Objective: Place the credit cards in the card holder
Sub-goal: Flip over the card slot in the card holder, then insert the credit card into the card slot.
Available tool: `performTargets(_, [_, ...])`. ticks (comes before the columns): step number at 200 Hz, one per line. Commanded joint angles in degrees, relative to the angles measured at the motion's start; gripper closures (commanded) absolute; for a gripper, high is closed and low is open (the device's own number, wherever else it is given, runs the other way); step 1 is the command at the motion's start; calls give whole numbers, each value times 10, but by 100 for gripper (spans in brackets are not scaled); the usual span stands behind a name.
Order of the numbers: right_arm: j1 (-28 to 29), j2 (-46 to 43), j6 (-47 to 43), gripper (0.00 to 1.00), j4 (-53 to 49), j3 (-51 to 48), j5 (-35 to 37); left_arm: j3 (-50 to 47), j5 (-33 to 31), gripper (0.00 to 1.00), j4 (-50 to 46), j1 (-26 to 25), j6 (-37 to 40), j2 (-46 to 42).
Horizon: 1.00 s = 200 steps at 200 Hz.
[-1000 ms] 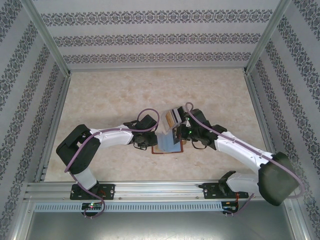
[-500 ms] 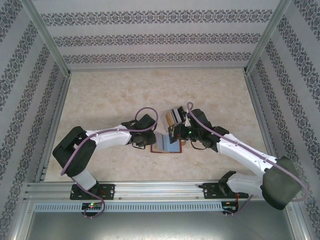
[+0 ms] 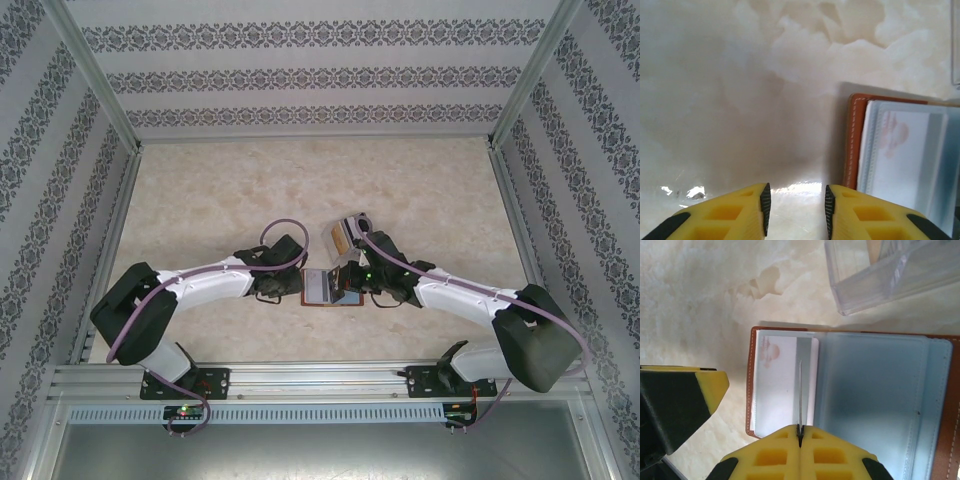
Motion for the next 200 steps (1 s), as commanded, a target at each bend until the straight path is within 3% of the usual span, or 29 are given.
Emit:
performTargets(1, [1,16,22,100,48,-16,9,-12,7,62,45,-7,-5,-13])
performTargets(88, [-2,45,49,100,98,-50,27,4,25,58,96,-7,-4,32])
performTargets(163, [-4,92,87,100,182,-68,-5,1,35,72,93,-12,-8,55])
performTargets(200, [-2,109,93,100,204,-67,-9,-1,35,73,92,-15,-9,56])
